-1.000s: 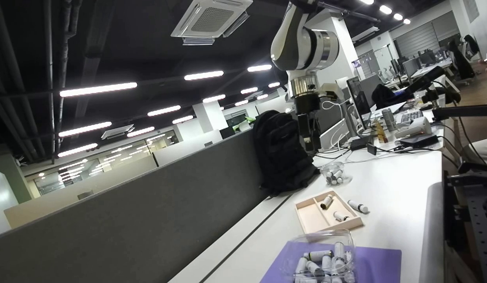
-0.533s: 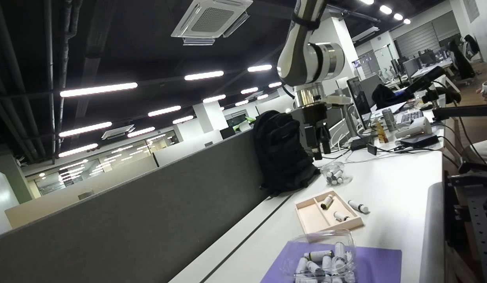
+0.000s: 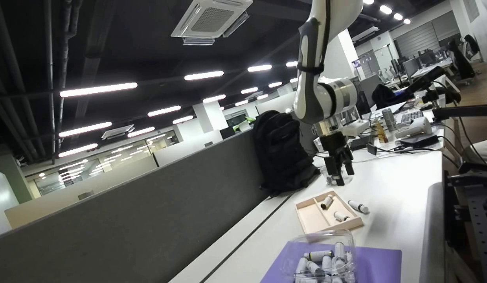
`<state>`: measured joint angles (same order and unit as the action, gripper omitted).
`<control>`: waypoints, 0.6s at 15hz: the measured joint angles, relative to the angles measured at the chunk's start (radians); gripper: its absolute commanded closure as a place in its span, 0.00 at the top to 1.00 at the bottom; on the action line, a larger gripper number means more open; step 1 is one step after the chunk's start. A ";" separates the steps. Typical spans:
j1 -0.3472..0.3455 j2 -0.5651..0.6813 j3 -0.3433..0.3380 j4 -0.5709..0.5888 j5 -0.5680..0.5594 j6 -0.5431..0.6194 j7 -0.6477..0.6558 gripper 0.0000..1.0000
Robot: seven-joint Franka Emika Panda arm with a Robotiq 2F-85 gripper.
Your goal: Take the bottom bottle from the right compartment of the box and place it on the table
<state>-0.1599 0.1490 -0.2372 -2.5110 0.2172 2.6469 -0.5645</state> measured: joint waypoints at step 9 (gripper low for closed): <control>-0.064 0.205 0.155 0.097 0.015 0.117 0.034 1.00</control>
<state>-0.2240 0.3536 -0.0820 -2.4141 0.2320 2.7636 -0.5303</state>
